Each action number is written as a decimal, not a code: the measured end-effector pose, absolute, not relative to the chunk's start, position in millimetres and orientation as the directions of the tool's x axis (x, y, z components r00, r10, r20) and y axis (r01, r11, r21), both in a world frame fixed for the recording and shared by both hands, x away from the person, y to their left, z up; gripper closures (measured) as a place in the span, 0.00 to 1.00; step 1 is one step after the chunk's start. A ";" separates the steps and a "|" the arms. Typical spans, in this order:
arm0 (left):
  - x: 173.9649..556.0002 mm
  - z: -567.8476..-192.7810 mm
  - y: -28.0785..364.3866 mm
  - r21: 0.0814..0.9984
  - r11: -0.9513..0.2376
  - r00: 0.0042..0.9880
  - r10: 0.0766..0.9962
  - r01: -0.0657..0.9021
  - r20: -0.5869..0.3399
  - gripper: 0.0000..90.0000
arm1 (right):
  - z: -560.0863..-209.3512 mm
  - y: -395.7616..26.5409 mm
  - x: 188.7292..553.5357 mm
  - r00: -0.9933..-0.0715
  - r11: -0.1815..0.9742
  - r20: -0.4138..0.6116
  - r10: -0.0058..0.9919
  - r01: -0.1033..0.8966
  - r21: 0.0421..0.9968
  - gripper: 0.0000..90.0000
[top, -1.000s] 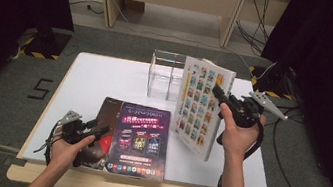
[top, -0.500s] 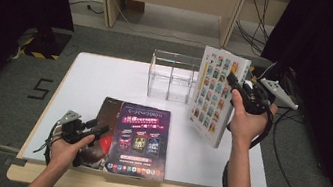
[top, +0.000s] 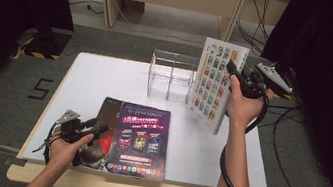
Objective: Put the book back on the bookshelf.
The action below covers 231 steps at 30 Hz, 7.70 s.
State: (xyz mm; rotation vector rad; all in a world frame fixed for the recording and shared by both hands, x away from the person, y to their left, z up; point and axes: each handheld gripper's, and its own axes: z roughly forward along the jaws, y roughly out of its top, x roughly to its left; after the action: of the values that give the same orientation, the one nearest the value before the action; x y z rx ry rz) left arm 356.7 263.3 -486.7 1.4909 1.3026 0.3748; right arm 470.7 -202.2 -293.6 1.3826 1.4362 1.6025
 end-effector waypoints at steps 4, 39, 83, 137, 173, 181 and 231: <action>356.2 -486.7 265.3 0.840 0.172 0.349 0.853 0.515 -0.389 0.40 | -293.5 -201.2 481.5 -0.286 -0.257 0.311 0.906 0.210 0.943 0.82; 357.3 -488.9 264.5 0.839 0.167 0.355 0.850 0.519 -0.389 0.39 | -307.1 -173.3 553.9 -0.216 -0.203 0.244 0.945 0.196 0.960 0.82; 354.6 -489.1 260.2 0.838 0.160 0.361 0.849 0.522 -0.387 0.39 | -350.3 -202.0 456.1 -0.238 -0.073 0.148 0.960 0.299 0.952 0.79; 355.2 -488.4 260.7 0.835 0.170 0.357 0.846 0.523 -0.396 0.39 | -325.1 -199.9 461.9 -0.243 0.002 0.083 0.967 0.329 0.944 0.53; 356.3 -488.9 264.0 0.831 0.181 0.348 0.846 0.526 -0.405 0.39 | -327.8 -185.1 470.4 -0.194 -0.030 0.088 0.977 0.285 0.958 0.82; 356.6 -488.8 263.6 0.832 0.184 0.348 0.845 0.524 -0.406 0.39 | -315.4 -180.1 483.0 -0.185 -0.043 0.092 0.978 0.255 0.966 0.82; 356.3 -489.6 266.1 0.832 0.182 0.348 0.846 0.524 -0.404 0.39 | -341.0 -170.3 537.0 -0.102 -0.107 0.140 0.985 0.277 0.955 0.72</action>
State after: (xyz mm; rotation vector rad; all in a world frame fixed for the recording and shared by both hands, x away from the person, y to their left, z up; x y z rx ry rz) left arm 356.3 266.1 -489.6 1.4805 1.3115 0.3580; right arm 537.0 -170.3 -341.0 1.4478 1.4427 1.2524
